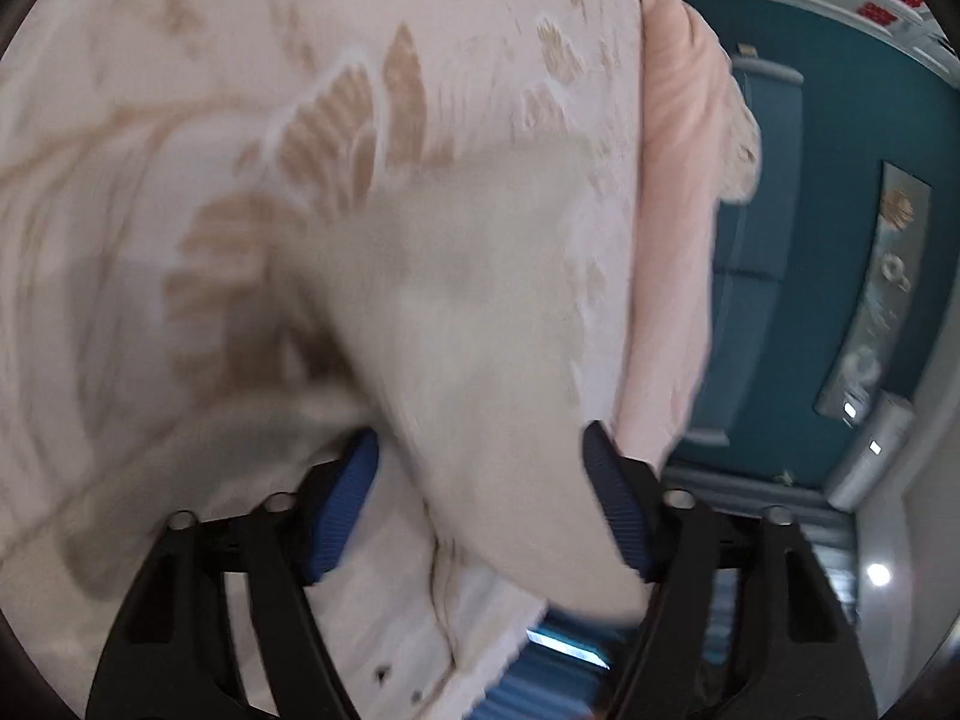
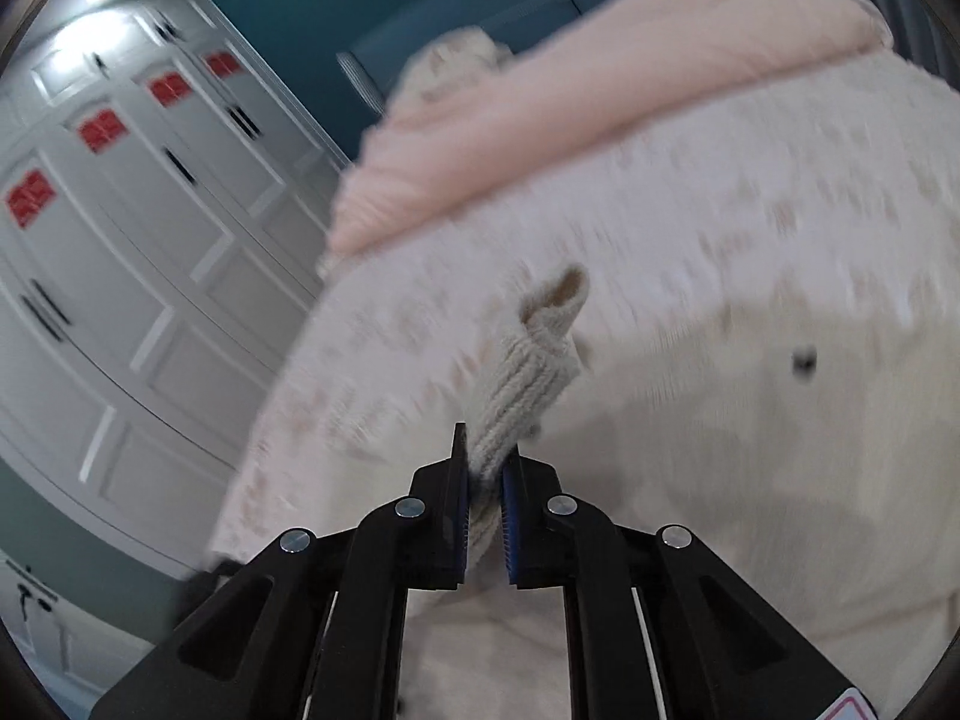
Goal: Fold small clothes
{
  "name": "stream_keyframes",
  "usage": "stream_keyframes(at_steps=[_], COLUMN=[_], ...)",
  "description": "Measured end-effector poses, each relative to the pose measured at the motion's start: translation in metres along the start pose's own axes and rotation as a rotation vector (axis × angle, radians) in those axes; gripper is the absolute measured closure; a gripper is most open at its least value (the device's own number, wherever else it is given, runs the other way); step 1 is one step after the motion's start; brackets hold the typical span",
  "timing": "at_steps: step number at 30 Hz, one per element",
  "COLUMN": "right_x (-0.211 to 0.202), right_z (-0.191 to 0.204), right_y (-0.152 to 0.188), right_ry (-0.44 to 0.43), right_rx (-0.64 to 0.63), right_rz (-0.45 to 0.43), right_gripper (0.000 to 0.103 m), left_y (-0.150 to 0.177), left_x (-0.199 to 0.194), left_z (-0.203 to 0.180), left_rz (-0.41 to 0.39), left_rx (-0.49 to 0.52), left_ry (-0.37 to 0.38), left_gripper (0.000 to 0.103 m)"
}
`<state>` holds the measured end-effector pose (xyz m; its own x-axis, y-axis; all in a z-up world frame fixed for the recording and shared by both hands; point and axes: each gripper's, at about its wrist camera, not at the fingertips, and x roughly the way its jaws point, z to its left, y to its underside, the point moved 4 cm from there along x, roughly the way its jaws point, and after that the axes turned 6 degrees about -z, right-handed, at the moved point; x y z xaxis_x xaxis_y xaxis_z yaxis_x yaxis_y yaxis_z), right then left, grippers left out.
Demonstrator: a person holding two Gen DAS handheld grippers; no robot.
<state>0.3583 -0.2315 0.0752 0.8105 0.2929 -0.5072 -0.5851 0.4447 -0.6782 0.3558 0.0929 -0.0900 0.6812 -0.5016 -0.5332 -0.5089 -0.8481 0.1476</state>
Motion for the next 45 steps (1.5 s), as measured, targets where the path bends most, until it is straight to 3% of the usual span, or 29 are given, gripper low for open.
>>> stream_keyframes(at_steps=[2,4,6,8,11,14,17,21,25,28,32,34,35,37,39,42,43,45], right_x=[-0.029,-0.051,-0.064,-0.05,-0.027,-0.05,-0.068,-0.027,-0.053,-0.029,-0.045,-0.062,-0.078,-0.094,-0.08,-0.026,-0.002,0.016], right_z=[-0.006,-0.023,-0.067,-0.131,-0.191,-0.18,-0.169,-0.206,-0.196,-0.211,-0.198,-0.195,-0.19,-0.174,-0.154,-0.124,-0.125,-0.149], right_y=[-0.024,-0.034,-0.028,0.004,0.06,0.051,0.035,0.071,0.067,0.086,0.07,0.067,0.062,0.056,0.055,0.069,0.076,0.075], right_ry=[-0.015,-0.003,0.085,0.196,0.316,0.2,0.148,0.274,0.188,0.26,0.218,0.359,0.442,0.397,0.289,0.2,0.213,0.289], right_rx=[-0.001,0.007,0.013,0.102,0.164,0.213,0.176,0.191,0.225,0.193,0.209,0.132,0.084,0.098,0.115,-0.019,-0.065,-0.083], right_rz=[-0.077,-0.124,-0.129,-0.042,0.126,0.01,-0.094,0.1,-0.023,0.103,0.045,0.025,-0.04,-0.104,-0.053,0.101,0.169,0.2], right_gripper=[0.094,0.094,0.095,0.095,0.096,0.096,0.096,0.096,0.096,0.097,0.092,0.081,0.081,0.081,0.085,0.09,0.092,0.103], left_y=[-0.009,-0.014,-0.007,0.005,0.017,0.023,0.023,0.016,0.015,0.016,0.014,0.014,0.015,0.018,0.021,0.026,0.026,0.025], left_x=[0.001,0.003,0.014,0.02,0.021,0.009,0.004,0.015,0.013,0.018,0.019,0.021,0.021,0.022,0.022,0.022,0.022,0.023], left_z=[-0.008,-0.017,-0.023,-0.022,-0.017,-0.033,-0.046,-0.029,-0.022,-0.022,-0.023,-0.022,-0.021,-0.021,-0.02,-0.02,-0.02,-0.023], left_rz=[-0.056,-0.092,-0.072,-0.066,-0.089,-0.164,-0.204,-0.186,-0.197,-0.206,-0.199,-0.198,-0.199,-0.21,-0.229,-0.253,-0.255,-0.247], left_rx=[0.048,0.158,0.274,0.356,0.386,0.486,0.59,0.596,0.619,0.651,0.651,0.668,0.678,0.7,0.716,0.732,0.741,0.758], left_ry=[-0.035,-0.099,-0.152,-0.203,-0.235,-0.231,-0.237,-0.313,-0.303,-0.322,-0.324,-0.328,-0.331,-0.335,-0.344,-0.36,-0.369,-0.386], left_gripper=[0.071,0.084,0.09,0.096,0.097,0.097,0.097,0.097,0.096,0.096,0.095,0.095,0.094,0.094,0.094,0.094,0.094,0.094])
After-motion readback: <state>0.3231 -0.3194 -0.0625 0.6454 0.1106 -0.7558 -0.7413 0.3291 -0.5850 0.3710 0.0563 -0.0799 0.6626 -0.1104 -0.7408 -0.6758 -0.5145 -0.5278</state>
